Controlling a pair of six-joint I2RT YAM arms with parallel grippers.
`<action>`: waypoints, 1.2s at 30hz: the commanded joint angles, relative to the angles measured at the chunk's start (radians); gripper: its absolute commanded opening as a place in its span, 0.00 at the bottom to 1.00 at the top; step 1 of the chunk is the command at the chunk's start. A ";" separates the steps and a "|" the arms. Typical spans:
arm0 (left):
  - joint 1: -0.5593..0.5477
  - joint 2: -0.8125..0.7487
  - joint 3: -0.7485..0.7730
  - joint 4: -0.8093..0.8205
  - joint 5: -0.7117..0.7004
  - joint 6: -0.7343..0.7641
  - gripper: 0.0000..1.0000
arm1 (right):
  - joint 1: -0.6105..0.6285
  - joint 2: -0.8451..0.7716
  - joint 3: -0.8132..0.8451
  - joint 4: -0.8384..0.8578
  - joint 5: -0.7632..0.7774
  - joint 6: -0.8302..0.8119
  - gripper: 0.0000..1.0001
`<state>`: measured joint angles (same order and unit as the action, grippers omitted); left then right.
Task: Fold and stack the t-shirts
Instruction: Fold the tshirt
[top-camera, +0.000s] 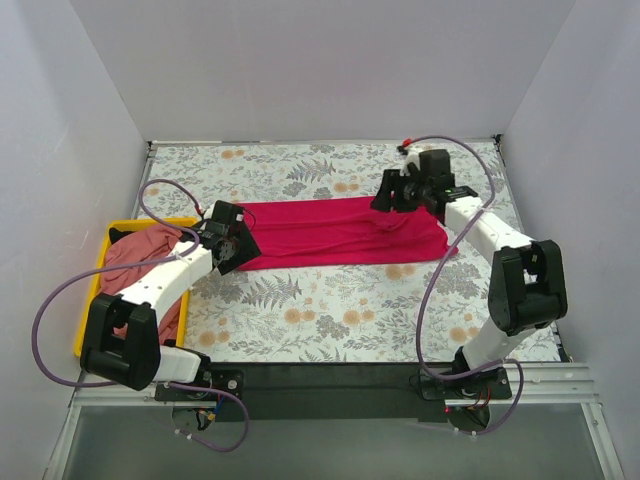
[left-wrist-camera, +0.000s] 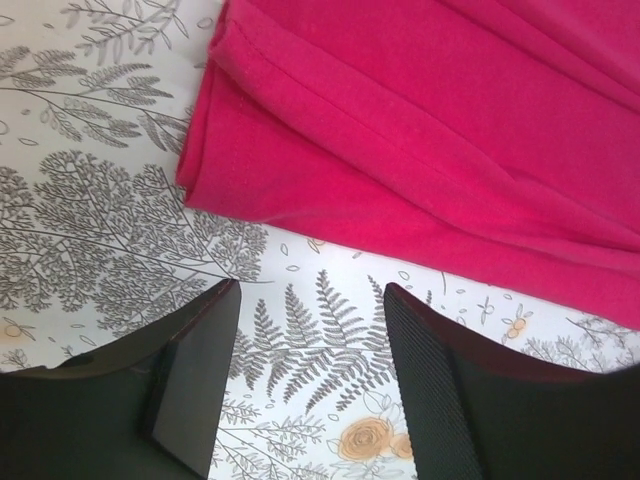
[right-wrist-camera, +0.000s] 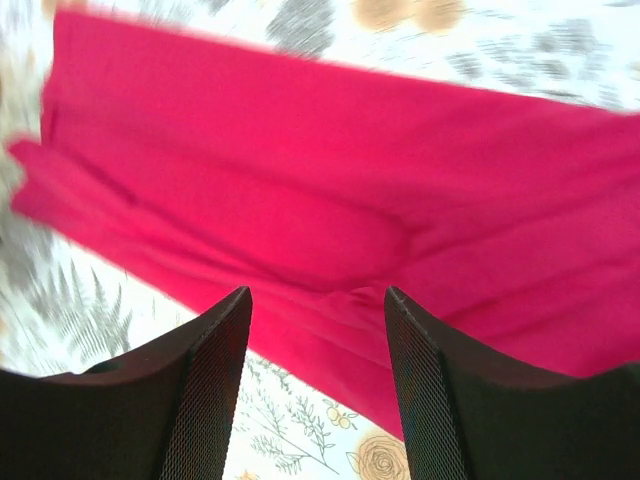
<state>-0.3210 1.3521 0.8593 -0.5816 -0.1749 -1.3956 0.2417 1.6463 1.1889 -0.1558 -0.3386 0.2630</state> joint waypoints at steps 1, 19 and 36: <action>0.020 0.004 0.003 0.000 -0.104 -0.017 0.54 | 0.123 0.027 0.040 -0.031 0.013 -0.258 0.62; 0.073 0.087 -0.063 0.077 -0.133 0.013 0.47 | 0.479 0.365 0.373 -0.240 0.128 -0.693 0.52; 0.074 0.068 -0.086 0.085 -0.129 0.024 0.48 | 0.513 0.458 0.433 -0.277 0.176 -0.709 0.18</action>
<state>-0.2516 1.4528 0.7773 -0.5087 -0.2848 -1.3788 0.7528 2.0953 1.5692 -0.4278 -0.1959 -0.4358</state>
